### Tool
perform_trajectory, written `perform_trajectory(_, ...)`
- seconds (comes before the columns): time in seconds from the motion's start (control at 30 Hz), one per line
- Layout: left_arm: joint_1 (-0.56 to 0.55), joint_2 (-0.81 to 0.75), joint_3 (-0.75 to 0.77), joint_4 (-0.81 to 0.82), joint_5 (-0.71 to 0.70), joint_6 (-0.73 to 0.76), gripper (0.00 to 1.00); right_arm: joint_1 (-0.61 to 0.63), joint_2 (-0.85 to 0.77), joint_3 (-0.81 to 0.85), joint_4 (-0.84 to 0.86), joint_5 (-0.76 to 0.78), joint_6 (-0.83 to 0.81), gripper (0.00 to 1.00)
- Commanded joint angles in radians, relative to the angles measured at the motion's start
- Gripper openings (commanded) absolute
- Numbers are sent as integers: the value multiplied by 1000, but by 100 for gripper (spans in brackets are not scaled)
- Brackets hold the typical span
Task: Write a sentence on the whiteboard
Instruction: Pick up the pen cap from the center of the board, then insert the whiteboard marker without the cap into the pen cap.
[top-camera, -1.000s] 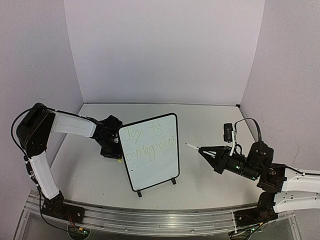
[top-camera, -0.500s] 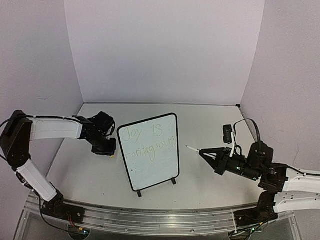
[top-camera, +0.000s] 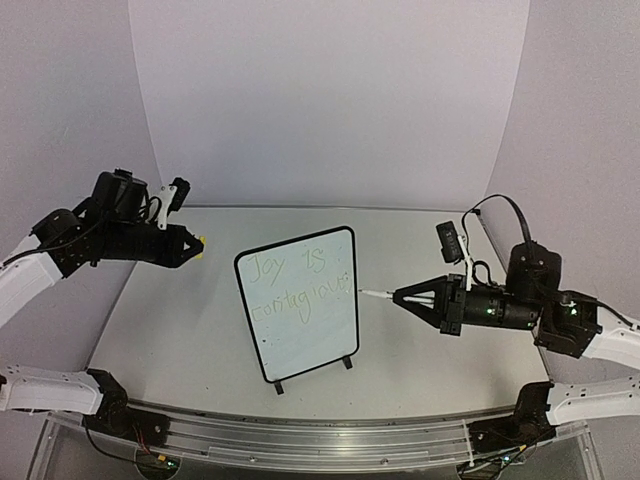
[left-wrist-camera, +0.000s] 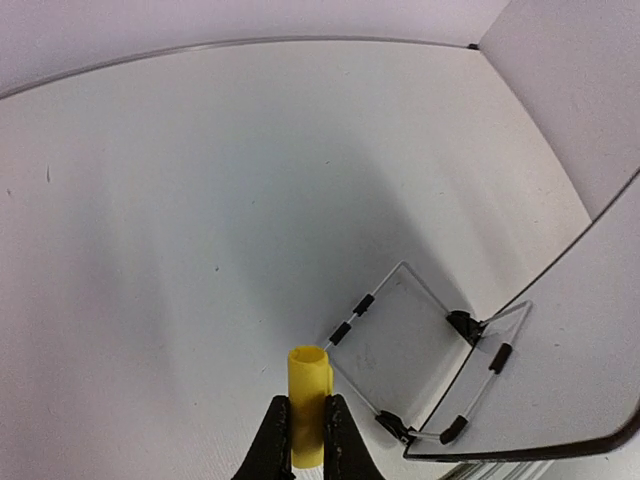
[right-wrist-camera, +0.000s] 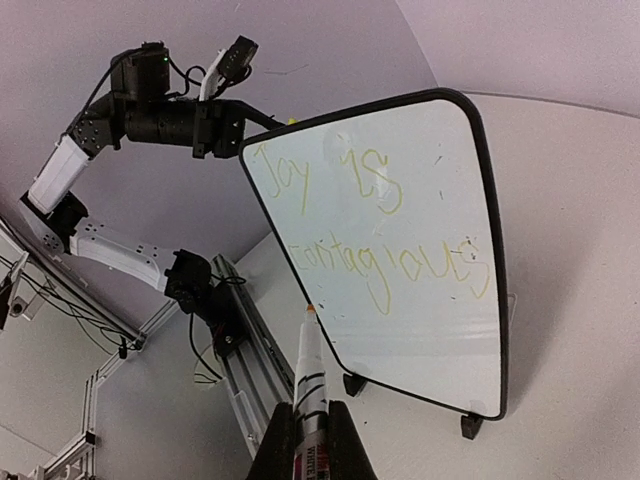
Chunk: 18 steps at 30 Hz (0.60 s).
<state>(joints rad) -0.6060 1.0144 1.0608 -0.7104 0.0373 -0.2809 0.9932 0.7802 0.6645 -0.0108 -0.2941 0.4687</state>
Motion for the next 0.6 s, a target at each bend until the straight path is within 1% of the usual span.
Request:
perform_trajectory(0.0,-3,-46,162,-78,203,159,0,-1,23,66,-66,-103,11,0)
perform_trajectory(0.1,-3,-35,249,-92,319,201,0,-1,28,77,-64,-107,21,0)
perform_trajectory(0.2,-4,28,355,-136,493,235,0,-1,35,87,-61,-116,24,0)
perform_trajectory(0.3,-9,55,384,-130,633,255,0,-1,55,109,-61,-147,32,0)
perform_trajectory(0.37,-22,65,390,-140,673,271,0,-1,74,123,-61,-175,41,0)
perform_trajectory(0.43,-57,73,387,-152,684,279,0,-1,92,136,-63,-214,51,0)
perform_trajectory(0.53,-170,92,364,-164,636,279,0,-2,118,161,-68,-273,66,0)
perform_trajectory(0.57,-224,106,358,-169,596,279,0,-2,126,167,-73,-291,69,0)
